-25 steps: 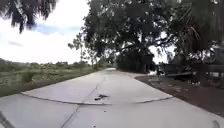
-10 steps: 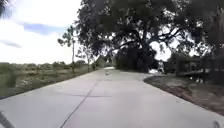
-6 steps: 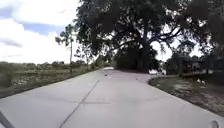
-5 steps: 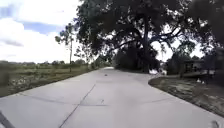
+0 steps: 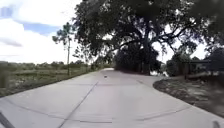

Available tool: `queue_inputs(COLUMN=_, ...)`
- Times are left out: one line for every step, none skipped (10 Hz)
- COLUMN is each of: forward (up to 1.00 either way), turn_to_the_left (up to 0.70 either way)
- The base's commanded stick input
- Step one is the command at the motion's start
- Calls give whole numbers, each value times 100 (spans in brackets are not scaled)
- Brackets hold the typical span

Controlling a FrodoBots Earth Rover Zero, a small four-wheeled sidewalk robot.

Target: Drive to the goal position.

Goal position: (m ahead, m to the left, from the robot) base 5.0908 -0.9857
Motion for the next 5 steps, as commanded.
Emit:
queue_inputs(forward=70, turn_to_the_left=0)
queue_inputs(forward=70, turn_to_the_left=0)
queue_inputs(forward=70, turn_to_the_left=0)
queue_inputs(forward=70, turn_to_the_left=0)
queue_inputs(forward=70, turn_to_the_left=0)
